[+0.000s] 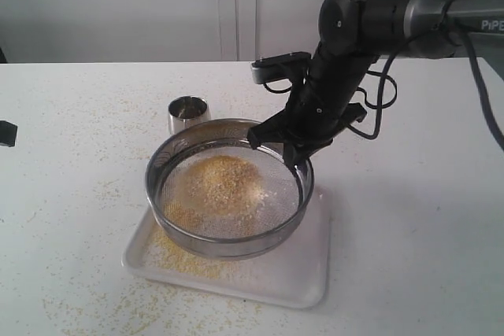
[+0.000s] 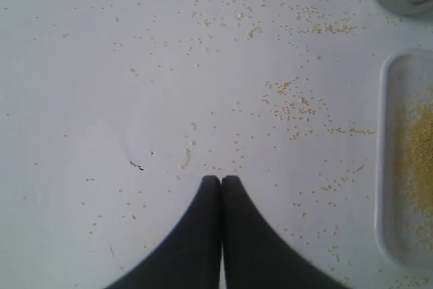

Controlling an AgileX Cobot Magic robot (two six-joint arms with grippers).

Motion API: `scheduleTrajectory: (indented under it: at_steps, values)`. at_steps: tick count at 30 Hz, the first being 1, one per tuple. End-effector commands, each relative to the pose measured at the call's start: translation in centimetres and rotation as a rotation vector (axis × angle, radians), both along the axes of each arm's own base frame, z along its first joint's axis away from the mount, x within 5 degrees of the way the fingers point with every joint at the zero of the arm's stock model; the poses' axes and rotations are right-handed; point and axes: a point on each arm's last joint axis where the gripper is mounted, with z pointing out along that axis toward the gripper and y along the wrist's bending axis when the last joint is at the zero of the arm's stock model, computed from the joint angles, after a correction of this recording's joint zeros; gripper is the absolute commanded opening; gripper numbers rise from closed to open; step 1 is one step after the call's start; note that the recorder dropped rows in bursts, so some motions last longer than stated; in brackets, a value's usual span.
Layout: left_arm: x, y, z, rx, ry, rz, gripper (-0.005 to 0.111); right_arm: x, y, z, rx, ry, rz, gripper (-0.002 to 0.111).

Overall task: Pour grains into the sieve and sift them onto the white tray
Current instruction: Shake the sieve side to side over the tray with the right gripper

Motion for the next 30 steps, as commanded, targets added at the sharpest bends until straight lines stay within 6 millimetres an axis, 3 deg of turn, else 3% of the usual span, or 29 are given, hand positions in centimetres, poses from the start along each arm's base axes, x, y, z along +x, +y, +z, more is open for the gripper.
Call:
scheduleTrajectory:
  at_steps: [1,5,9,12,15,16,18,19,21,22,24,25,27,30]
  values:
    - [-0.2,0.0,-0.1,-0.011,0.006,0.007,0.000,-0.3,0.3,1.1,0.032,-0.036,0.071,0.000]
    - [-0.2,0.0,-0.1,-0.011,0.006,0.007,0.000,0.3,-0.7,1.1,0.041,-0.018,-0.042,0.000]
    - [-0.2,0.0,-0.1,-0.011,0.006,0.007,0.000,-0.3,-0.6,1.0,-0.010,-0.025,0.179,0.000]
    - [-0.2,0.0,-0.1,-0.011,0.006,0.007,0.000,0.5,-1.2,1.0,0.046,-0.016,-0.058,0.000]
    - [-0.2,0.0,-0.1,-0.011,0.006,0.007,0.000,-0.3,-0.9,1.1,-0.005,-0.023,0.228,0.000]
    - [-0.2,0.0,-0.1,-0.011,0.006,0.007,0.000,-0.2,-1.1,1.1,-0.024,-0.032,0.233,0.000]
    - [-0.2,0.0,-0.1,-0.011,0.006,0.007,0.000,0.5,-1.5,1.1,0.024,-0.025,-0.013,0.000]
    - [-0.2,0.0,-0.1,-0.011,0.006,0.007,0.000,0.5,-1.4,1.1,0.039,-0.019,-0.041,0.000]
    - [-0.2,0.0,-0.1,-0.011,0.006,0.007,0.000,0.2,-1.2,1.1,-0.009,-0.054,0.192,0.000]
    - [-0.2,0.0,-0.1,-0.011,0.006,0.007,0.000,0.2,-1.2,1.1,-0.014,-0.052,0.199,0.000]
    - [-0.2,0.0,-0.1,-0.011,0.006,0.007,0.000,0.6,-1.6,1.1,0.040,-0.028,-0.019,0.000]
    - [-0.2,0.0,-0.1,-0.011,0.006,0.007,0.000,0.5,-1.4,1.1,0.052,-0.019,-0.002,0.000]
    - [-0.2,0.0,-0.1,-0.011,0.006,0.007,0.000,0.1,-1.3,1.1,-0.003,-0.044,0.231,0.000]
    - [-0.2,0.0,-0.1,-0.011,0.006,0.007,0.000,0.8,-1.8,1.2,0.039,-0.035,-0.028,0.000]
